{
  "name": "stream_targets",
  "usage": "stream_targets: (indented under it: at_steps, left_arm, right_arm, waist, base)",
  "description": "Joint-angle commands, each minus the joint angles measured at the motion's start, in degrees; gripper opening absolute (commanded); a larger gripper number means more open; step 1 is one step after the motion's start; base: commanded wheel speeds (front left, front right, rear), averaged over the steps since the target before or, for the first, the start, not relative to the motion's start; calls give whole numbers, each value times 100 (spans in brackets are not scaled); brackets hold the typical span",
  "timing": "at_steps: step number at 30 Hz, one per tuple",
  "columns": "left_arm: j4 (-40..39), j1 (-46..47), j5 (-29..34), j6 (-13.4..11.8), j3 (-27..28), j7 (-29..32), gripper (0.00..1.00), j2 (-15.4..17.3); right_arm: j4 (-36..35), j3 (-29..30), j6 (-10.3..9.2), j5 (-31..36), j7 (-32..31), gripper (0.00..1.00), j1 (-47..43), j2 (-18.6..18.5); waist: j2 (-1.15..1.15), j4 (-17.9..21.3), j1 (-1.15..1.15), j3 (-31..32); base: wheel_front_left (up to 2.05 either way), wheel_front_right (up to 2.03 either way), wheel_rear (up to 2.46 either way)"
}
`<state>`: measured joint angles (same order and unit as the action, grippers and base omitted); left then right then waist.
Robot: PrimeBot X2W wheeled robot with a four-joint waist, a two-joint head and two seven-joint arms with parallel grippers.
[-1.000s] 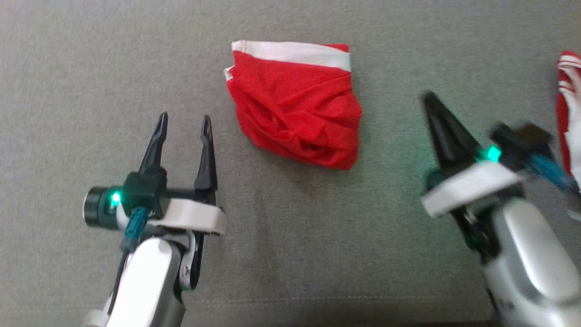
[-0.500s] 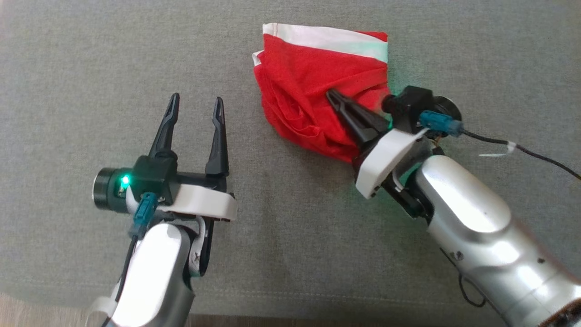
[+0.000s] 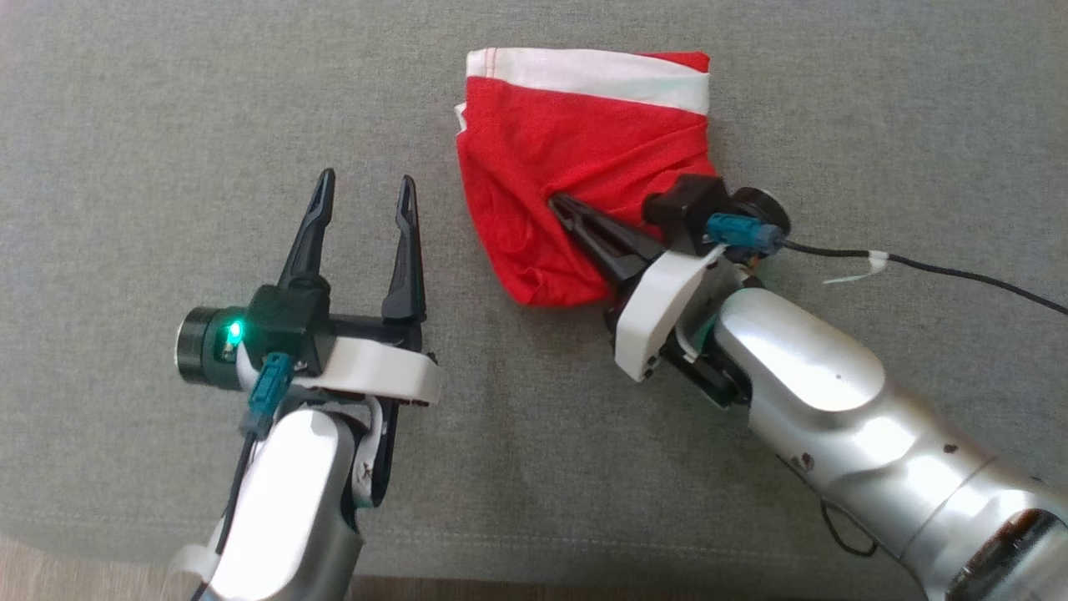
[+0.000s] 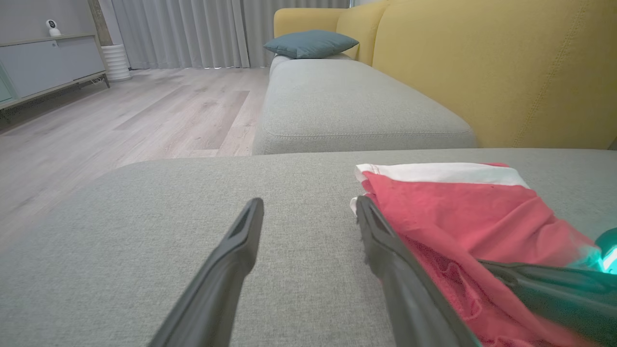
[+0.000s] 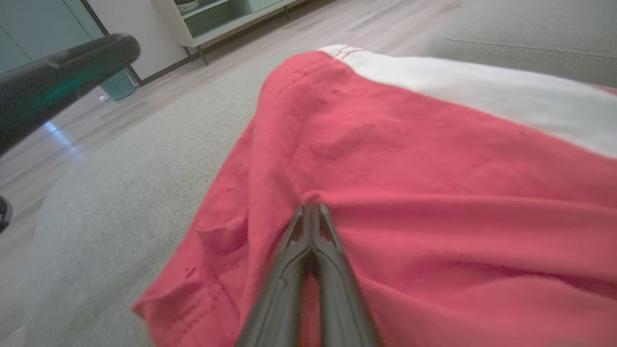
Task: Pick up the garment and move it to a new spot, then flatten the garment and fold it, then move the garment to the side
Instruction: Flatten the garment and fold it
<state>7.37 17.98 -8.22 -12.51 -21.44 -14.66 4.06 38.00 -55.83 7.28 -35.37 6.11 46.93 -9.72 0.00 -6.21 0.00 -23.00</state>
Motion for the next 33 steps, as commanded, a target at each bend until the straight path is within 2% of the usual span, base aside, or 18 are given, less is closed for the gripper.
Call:
stream_targets:
  at_steps: [1, 13, 18, 21, 22, 23, 27, 33]
  left_arm:
    - [-213, 176, 21, 33, 185, -33, 100, 42]
    - [-180, 193, 44, 67, 200, -33, 100, 13]
    - [-158, 153, 53, 76, 221, -33, 100, 4]
    - [-143, 116, 65, 81, 238, -33, 100, 9]
    - [-139, 103, 70, 87, 239, -33, 100, 13]
    - [-137, 85, 78, 88, 243, -33, 100, 21]
    - [-122, -4, 95, 76, 284, -33, 100, 71]
    - [-119, -171, 89, 31, 380, -34, 100, 181]
  right_arm:
    - [-80, -118, 21, -83, 100, 0, 59, 162]
    - [344, -1055, 21, -349, 310, 0, 296, 423]
    - [479, -1307, 21, -536, 474, 0, 217, 491]
    - [426, -1234, 21, -642, 662, 1, 165, 478]
    - [376, -1135, 21, -670, 734, 38, 142, 459]
    - [316, -1012, 21, -711, 784, 100, 95, 435]
    - [-121, -232, 21, -503, 880, 100, -112, 189]
    - [-1438, 1929, 21, 407, 886, 100, -1252, -253]
  waist:
    - [0, -2, 0, 0]
    - [0, -10, 0, -14]
    - [0, 35, 0, 42]
    - [0, 85, 0, 98]
    - [0, 103, 0, 122]
    - [0, 130, 0, 152]
    - [0, 250, 0, 277]
    - [0, 456, 0, 514]
  base:
    - [0, 0, 0]
    - [0, 0, 0]
    - [0, 0, 0]
    - [0, 0, 0]
    - [0, 0, 0]
    - [0, 0, 0]
    - [0, 0, 0]
    - [0, 0, 0]
